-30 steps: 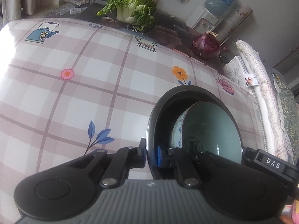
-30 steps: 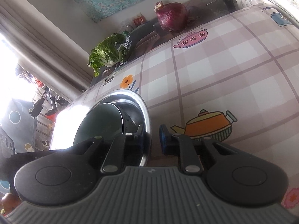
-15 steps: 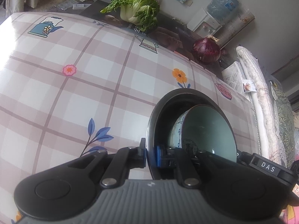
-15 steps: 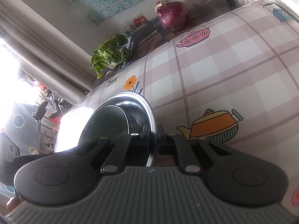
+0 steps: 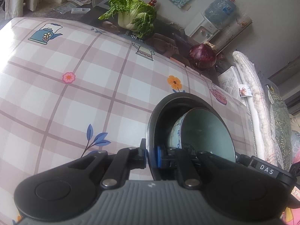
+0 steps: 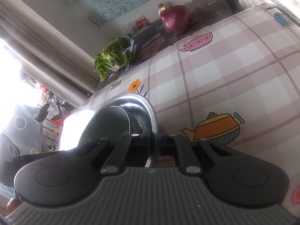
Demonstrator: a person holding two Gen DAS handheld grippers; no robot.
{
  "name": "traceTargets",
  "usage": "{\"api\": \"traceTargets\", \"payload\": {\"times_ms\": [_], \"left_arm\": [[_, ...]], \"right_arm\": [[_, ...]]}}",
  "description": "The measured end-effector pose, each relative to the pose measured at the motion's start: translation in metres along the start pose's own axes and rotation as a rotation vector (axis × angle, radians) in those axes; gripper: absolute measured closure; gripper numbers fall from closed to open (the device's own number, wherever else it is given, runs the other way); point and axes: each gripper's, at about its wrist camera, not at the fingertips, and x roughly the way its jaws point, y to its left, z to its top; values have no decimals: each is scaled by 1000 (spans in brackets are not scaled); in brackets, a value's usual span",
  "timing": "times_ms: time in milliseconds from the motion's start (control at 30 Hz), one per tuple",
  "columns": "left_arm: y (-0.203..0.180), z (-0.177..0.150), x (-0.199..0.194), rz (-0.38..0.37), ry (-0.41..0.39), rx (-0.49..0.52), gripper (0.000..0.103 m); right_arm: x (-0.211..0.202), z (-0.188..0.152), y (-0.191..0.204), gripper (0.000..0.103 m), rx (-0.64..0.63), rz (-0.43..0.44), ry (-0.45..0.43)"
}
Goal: Organize plates and bowls
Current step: 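Close both grippers on the steel bowl rim and lift the nested bowls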
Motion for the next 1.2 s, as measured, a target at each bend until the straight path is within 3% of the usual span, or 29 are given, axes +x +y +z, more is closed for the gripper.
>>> {"api": "traceTargets", "payload": {"times_ms": [333,667,1200], "left_arm": [[-7,0,-21,-27,-27,3,93],[-7,-16,-71,-68,-69,0,93],[22,-85,-152,-77,-100,-16,92]], "right_arm": [[-18,4,10,96,-15,6,-28],[-58,-5,39,96,-44,18,-59],[-127,-74,83,96,-65,57,-58]]}}
